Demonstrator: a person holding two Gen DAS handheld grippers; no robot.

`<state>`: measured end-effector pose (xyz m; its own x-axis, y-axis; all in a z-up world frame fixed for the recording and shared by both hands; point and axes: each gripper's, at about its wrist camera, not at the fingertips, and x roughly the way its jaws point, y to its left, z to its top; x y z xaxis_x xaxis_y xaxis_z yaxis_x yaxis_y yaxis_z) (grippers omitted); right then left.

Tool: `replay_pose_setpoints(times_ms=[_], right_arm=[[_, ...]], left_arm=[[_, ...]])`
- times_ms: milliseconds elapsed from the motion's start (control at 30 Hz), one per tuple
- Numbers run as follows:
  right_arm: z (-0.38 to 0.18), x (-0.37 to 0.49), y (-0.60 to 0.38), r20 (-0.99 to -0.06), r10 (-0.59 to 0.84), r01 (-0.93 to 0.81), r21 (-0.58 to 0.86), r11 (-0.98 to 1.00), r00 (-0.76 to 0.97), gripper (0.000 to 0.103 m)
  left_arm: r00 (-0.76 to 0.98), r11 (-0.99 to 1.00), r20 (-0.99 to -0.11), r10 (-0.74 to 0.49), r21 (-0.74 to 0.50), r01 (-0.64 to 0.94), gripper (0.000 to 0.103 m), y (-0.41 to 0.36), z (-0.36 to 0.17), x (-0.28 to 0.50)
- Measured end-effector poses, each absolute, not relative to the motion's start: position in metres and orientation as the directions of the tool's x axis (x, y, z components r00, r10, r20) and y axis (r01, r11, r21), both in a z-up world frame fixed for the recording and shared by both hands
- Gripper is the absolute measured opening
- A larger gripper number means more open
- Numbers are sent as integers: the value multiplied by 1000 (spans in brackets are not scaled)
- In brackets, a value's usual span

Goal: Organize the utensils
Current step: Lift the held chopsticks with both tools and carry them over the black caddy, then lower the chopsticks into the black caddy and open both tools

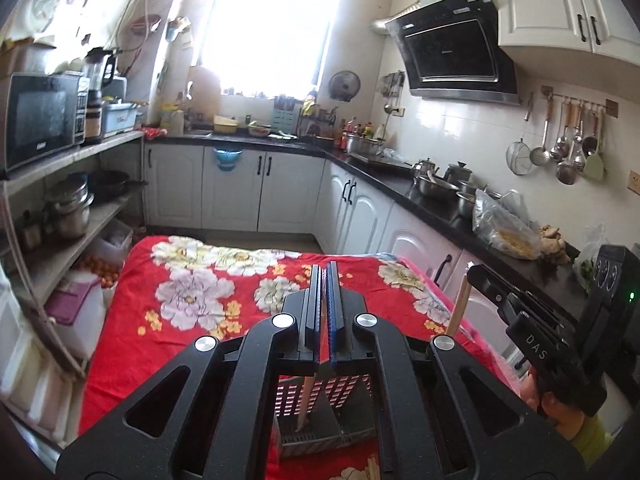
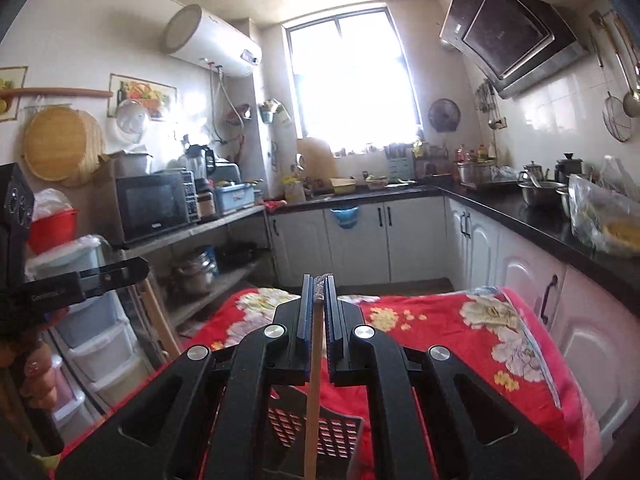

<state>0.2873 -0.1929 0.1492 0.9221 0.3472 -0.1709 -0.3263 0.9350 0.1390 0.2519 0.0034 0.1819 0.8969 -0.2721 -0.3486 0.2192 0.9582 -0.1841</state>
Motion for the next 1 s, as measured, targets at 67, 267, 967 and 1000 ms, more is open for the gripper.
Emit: replay_pose_setpoints(times_ms=[67,267,967,1000], right_arm=[[139,289,-193,-167,334,-314,135,940,927,5],[147,291,-199,-159,368,-334,203,920,916,5],[137,299,-215,-134,305,-274,206,939,943,5],[135,297,-216,-135,302,-272,206,940,944,5]], left_arm=[[896,956,-348,-274,-201,214,1,4,170,252],[890,956,-365,-273,-207,208,1,0,151,253],[867,951,-413,-279,-245,190,1,11,125,259],[867,950,-412,-279,-249,187,1,13,124,258]])
